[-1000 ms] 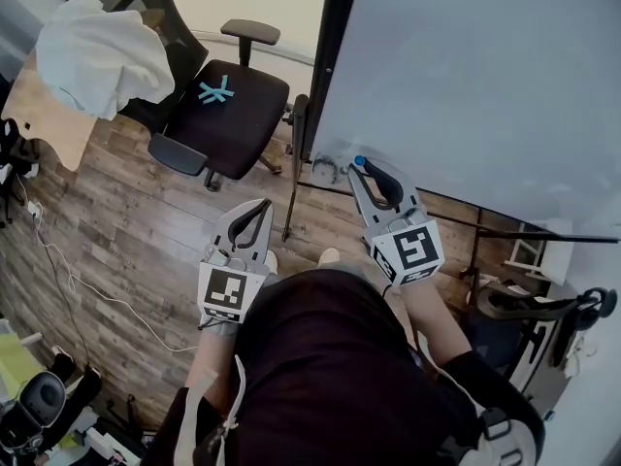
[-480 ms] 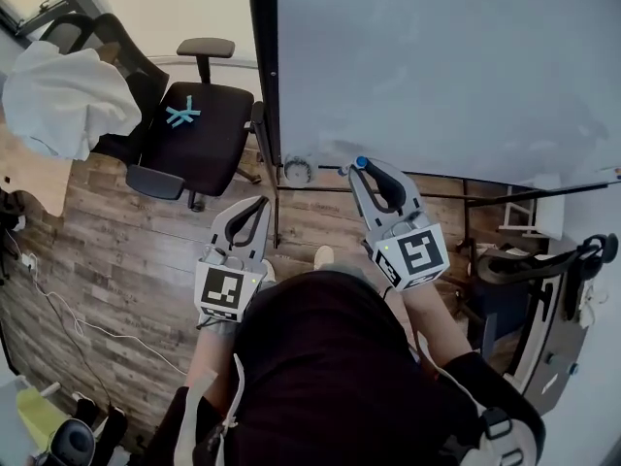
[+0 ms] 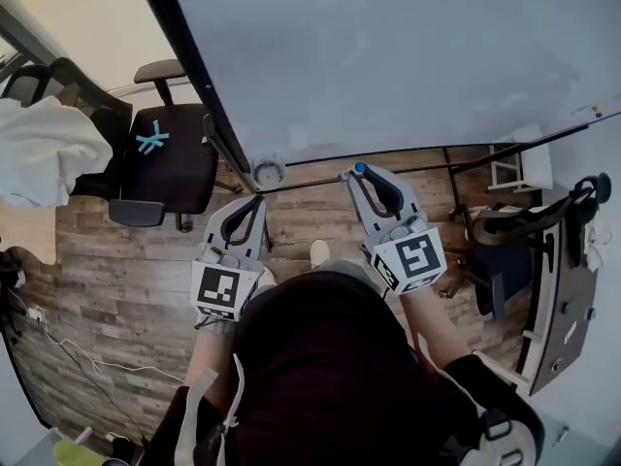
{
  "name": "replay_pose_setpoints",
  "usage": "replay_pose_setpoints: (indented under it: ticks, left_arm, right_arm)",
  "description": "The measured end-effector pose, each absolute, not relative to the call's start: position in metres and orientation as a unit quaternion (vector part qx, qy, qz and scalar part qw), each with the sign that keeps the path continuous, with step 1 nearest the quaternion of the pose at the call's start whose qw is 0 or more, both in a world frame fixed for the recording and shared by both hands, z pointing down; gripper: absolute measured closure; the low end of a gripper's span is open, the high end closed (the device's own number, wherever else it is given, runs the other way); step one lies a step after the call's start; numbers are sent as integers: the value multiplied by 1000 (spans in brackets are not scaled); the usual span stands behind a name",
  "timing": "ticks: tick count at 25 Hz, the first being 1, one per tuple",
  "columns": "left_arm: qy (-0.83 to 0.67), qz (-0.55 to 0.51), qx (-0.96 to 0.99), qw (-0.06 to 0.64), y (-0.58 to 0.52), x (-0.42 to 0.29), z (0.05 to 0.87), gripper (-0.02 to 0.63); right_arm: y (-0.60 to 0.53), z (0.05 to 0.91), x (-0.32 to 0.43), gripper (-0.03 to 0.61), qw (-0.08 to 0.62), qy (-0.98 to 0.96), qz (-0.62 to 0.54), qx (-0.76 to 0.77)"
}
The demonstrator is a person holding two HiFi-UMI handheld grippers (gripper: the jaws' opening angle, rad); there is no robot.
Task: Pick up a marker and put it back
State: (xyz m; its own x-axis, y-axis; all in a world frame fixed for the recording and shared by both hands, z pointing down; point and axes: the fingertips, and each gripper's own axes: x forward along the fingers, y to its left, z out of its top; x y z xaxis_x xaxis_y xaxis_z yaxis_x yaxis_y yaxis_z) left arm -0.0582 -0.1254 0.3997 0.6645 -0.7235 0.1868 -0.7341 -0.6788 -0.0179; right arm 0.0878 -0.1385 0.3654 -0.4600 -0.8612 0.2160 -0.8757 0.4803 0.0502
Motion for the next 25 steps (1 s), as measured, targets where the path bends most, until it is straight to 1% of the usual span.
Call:
replay_pose_setpoints:
  ticks: [9,25]
  left_arm:
    - [-353,91,931,25,-122,-28,399,604]
    - [-310,117,943,39,-115,-4,411,604]
  right_arm:
    - [-107,378,125,502,106,-821,53,559]
    - [-78,398,149,502,114,-792,82,595]
